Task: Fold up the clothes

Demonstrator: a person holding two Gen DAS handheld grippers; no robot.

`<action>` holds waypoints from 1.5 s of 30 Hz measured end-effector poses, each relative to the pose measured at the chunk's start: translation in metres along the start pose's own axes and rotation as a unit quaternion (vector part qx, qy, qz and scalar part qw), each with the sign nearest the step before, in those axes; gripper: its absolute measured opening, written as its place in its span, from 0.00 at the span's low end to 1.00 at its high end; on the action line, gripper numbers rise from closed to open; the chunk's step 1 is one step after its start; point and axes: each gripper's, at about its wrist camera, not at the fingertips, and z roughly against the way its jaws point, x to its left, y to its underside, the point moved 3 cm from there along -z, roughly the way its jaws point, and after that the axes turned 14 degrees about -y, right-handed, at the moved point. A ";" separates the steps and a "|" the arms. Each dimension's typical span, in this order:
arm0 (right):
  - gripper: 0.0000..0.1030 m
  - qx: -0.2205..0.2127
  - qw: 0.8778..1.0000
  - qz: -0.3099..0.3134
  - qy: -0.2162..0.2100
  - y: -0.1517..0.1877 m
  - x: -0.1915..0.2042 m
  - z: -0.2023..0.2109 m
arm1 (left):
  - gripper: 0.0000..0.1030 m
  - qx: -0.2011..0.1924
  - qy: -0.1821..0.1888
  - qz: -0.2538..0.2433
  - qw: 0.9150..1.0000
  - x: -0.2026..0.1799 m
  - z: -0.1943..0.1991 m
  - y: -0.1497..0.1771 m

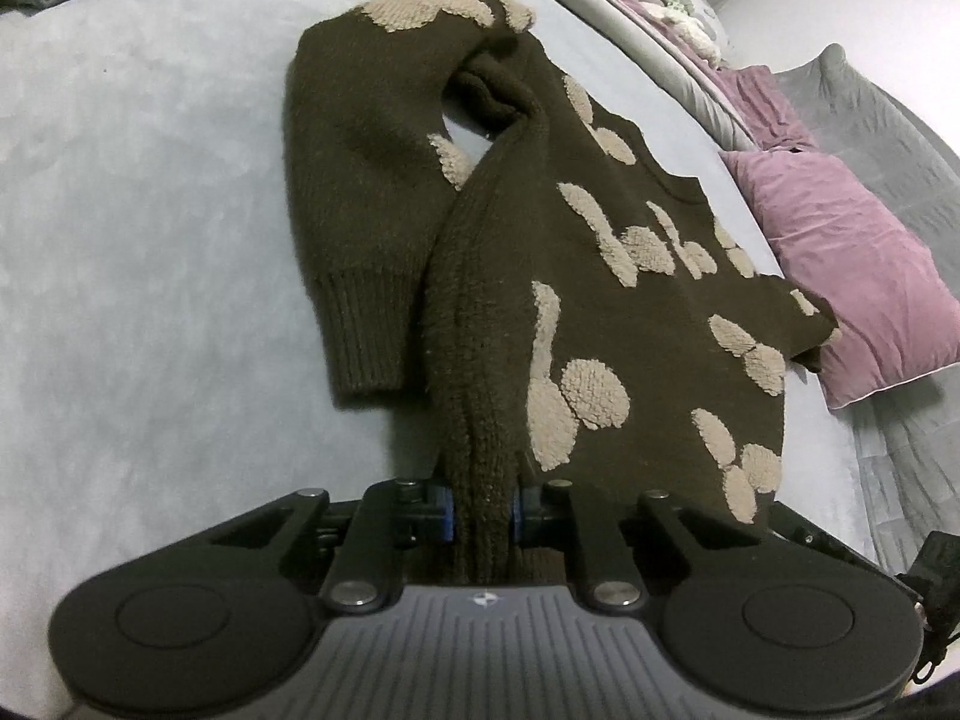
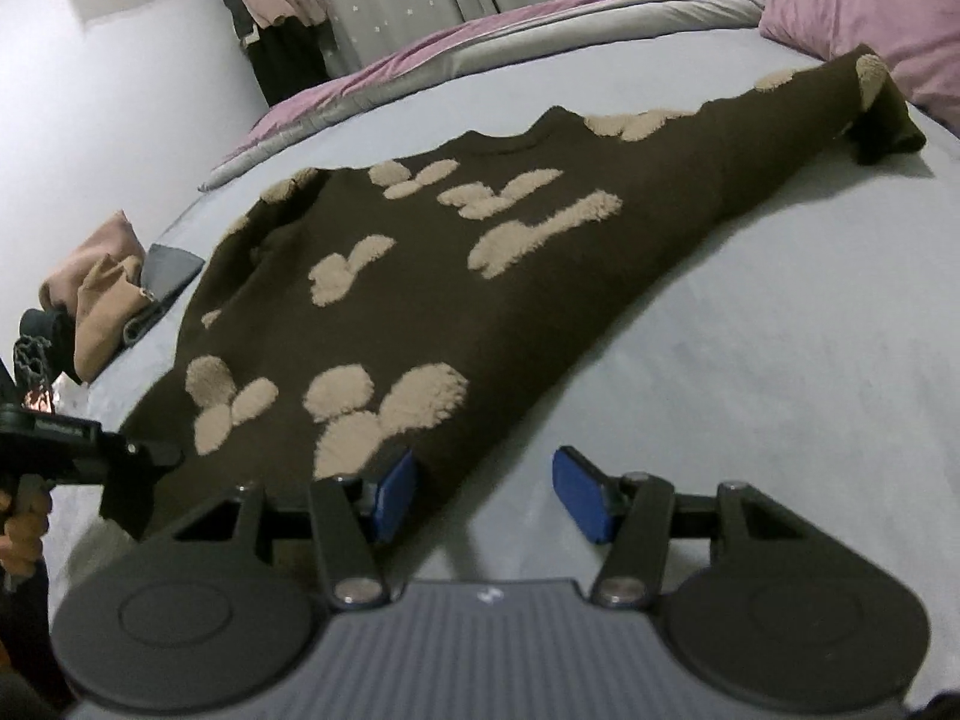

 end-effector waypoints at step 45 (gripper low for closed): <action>0.70 -0.056 0.996 -0.006 -0.065 -0.056 0.069 -0.072 | 0.12 -0.024 -0.028 -0.010 0.999 -0.005 0.000 -0.004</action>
